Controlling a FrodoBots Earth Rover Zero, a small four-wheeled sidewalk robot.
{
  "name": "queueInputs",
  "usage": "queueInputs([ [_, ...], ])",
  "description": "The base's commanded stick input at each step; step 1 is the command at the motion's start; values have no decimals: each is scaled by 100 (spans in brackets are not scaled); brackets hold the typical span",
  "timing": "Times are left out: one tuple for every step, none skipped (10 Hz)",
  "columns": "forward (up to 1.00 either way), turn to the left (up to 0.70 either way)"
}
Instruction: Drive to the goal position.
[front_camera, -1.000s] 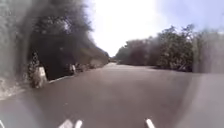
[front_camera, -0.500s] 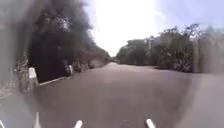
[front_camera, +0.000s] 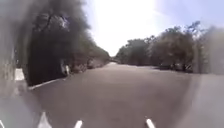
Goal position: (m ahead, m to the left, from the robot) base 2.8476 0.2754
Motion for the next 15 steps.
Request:
queueInputs([
  [85,0],
  [85,0],
  [85,0],
  [85,0],
  [85,0],
  [85,0],
  [85,0],
  [85,0],
  [85,0],
  [85,0],
  [85,0],
  [85,0],
  [85,0],
  [85,0],
  [85,0],
])
